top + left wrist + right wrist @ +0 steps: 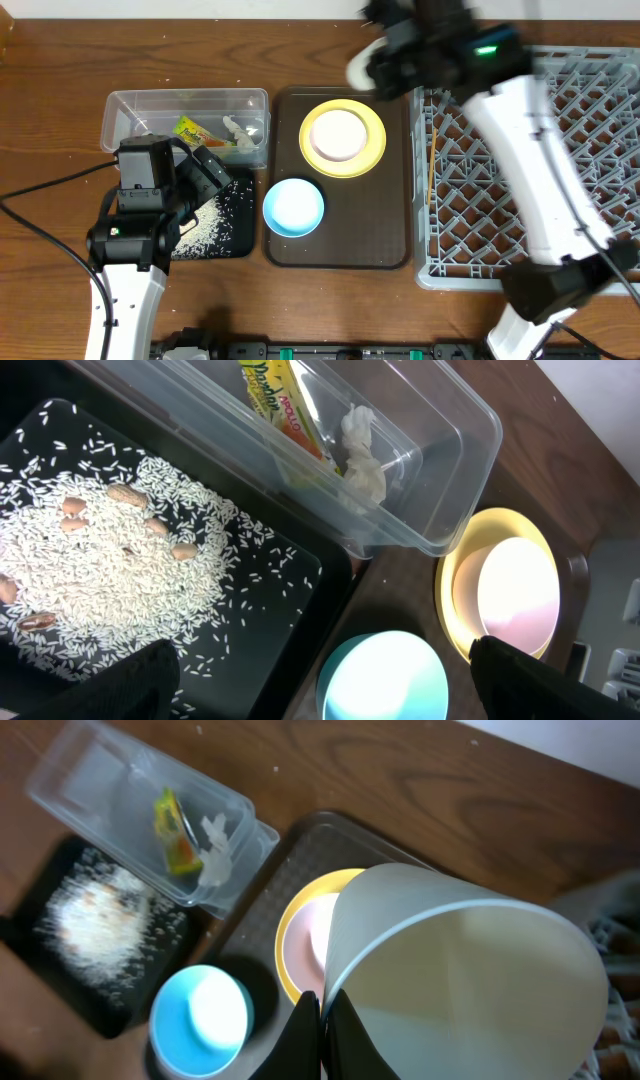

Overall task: Sort waste into correct bins and load items into the dishwasher rack
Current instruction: 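Lower the white cup into the rack's back corner and release it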

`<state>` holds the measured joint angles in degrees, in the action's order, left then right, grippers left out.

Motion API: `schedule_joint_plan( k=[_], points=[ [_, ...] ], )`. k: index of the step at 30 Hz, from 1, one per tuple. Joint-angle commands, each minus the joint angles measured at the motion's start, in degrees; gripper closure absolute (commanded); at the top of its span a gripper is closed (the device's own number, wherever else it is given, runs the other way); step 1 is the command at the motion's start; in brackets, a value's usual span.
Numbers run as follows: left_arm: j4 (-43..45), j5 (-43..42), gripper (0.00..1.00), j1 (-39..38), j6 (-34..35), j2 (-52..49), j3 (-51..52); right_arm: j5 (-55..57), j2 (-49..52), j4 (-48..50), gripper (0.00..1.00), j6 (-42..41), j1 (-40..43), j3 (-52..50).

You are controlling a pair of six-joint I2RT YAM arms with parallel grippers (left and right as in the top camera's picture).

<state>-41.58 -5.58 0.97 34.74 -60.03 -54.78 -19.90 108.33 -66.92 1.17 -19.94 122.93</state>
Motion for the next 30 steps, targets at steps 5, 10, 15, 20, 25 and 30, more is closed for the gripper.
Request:
schedule_joint_plan(
  k=[5, 10, 15, 20, 25, 30],
  points=[
    [0.0, 0.5, 0.05, 0.24, 0.07, -0.2, -0.79, -20.41, 2.4, -3.82, 0.99, 7.26, 11.23, -3.69],
    [0.0, 0.5, 0.05, 0.24, 0.07, -0.2, -0.79, -27.87, 2.4, -2.58, 0.99, 9.27, 18.25, -8.94],
    [0.0, 0.5, 0.05, 0.24, 0.07, -0.2, -0.79, -31.82, 2.4, 1.9, 0.99, 9.94, 23.56, -16.44],
    [0.0, 0.5, 0.05, 0.24, 0.07, -0.2, -0.79, -36.15, 2.4, 10.01, 0.99, 9.84, 27.45, -24.98],
    [0.0, 0.5, 0.05, 0.24, 0.07, -0.2, -0.79, -39.41, 2.43, 16.63, 0.99, 9.86, 29.77, -30.53],
    [0.0, 0.5, 0.05, 0.24, 0.07, -0.2, -0.79, -45.03, 2.43, 23.85, 0.99, 10.08, 31.12, -34.16]
  ],
)
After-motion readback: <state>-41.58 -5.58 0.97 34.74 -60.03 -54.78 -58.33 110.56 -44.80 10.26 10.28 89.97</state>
